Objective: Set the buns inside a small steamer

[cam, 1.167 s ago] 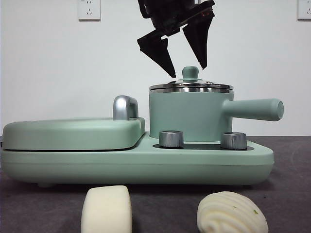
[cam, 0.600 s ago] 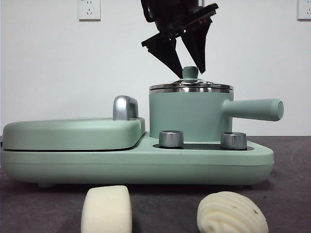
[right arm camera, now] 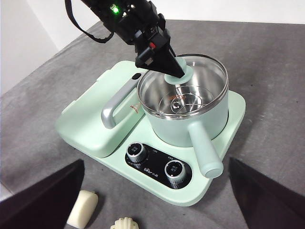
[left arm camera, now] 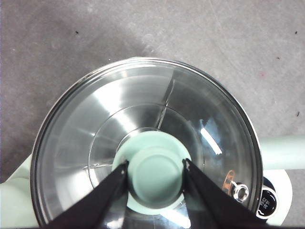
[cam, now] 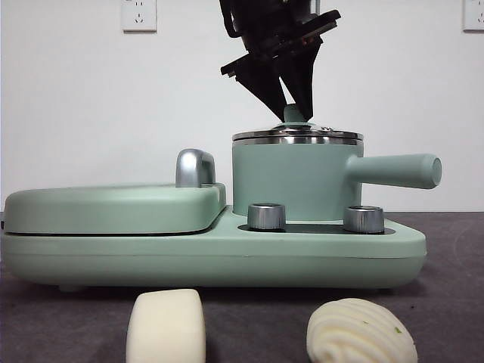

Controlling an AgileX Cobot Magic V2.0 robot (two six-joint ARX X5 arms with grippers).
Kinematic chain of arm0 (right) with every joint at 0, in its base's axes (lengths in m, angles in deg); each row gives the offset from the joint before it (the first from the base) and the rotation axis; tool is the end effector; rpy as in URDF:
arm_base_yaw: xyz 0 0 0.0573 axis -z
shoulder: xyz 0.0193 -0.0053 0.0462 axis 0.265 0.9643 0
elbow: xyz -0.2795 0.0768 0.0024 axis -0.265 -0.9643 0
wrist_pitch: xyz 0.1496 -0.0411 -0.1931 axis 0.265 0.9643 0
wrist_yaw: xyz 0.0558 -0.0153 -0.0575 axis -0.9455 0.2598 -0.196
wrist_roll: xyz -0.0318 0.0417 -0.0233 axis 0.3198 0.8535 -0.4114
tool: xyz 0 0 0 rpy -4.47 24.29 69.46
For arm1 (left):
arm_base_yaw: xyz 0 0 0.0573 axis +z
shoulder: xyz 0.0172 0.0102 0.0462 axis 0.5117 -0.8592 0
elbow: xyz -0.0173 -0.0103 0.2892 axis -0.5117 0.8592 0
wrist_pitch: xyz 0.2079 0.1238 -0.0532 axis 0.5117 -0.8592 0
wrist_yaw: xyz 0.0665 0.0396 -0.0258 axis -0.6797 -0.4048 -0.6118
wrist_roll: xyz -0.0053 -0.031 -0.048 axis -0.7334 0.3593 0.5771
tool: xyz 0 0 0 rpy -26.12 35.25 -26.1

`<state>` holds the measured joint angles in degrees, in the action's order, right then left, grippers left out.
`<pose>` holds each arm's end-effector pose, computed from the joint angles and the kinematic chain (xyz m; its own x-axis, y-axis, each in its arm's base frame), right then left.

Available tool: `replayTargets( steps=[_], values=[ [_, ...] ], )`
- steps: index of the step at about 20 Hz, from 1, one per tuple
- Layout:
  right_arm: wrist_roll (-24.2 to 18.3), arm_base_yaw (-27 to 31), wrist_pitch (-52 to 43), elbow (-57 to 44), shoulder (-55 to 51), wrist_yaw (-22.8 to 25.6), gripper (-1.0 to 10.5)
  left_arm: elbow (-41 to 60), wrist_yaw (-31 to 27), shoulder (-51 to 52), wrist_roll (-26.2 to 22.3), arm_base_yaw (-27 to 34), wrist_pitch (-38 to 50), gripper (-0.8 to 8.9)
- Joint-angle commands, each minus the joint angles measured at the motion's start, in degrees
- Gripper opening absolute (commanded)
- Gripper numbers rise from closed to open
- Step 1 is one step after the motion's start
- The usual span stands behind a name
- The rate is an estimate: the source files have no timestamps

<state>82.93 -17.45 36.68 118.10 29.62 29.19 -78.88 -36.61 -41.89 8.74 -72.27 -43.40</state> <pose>0.0512 0.0225 0.3554 0.6996 0.6137 -0.3659 -0.5464 0.7895 0.2795 0.3543 -0.3188 0.3477 0.3111 -0.4273 -0.8489 0.7718 0.6348 -0.0367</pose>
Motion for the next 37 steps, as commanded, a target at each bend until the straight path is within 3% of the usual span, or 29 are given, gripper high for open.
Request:
replayTargets(
  steps=[1, 4, 9, 13, 18, 24, 28, 31, 37],
  values=[
    [0.3, 0.0, -0.5, 0.8, 0.2, 0.0, 4.8, -3.1, 0.3, -1.9, -0.4, -0.7, -1.6, 1.10],
    [0.5, 0.0, -1.3, 0.8, 0.2, 0.0, 4.8, -6.7, 0.3, -1.9, -0.3, -0.6, -4.3, 1.09],
    [4.5, -0.2, -0.5, 2.1, 3.3, -0.3, 4.8, -14.5, 0.3, -1.8, 0.4, 0.8, -7.6, 1.08],
    [6.5, -4.1, 2.5, 6.7, 9.4, -1.5, 4.8, -15.8, 0.3, -0.1, 0.9, 3.6, -9.2, 0.79],
    [12.0, -17.9, 5.2, 11.6, 19.9, 1.1, 4.8, -15.8, 0.3, 3.0, 1.4, 9.0, -10.0, 0.79],
    [20.3, -42.8, 3.3, 12.4, 35.4, 16.6, 4.8, -15.8, 0.3, 4.7, 3.3, 16.0, -11.1, 0.79],
    [24.7, -54.5, -1.5, 12.4, 47.1, 25.1, 4.8, -15.8, 0.3, 4.7, 3.3, 19.6, -10.9, 0.79],
    [25.7, -58.9, -4.8, 12.4, 55.1, 28.6, 4.8, -15.8, 0.3, 4.7, 3.3, 22.0, -10.9, 0.79],
    [27.0, -62.0, -10.7, 12.4, 66.4, 28.5, 4.8, -15.8, 0.4, 4.7, 3.9, 25.0, -10.9, 0.79]
  ],
)
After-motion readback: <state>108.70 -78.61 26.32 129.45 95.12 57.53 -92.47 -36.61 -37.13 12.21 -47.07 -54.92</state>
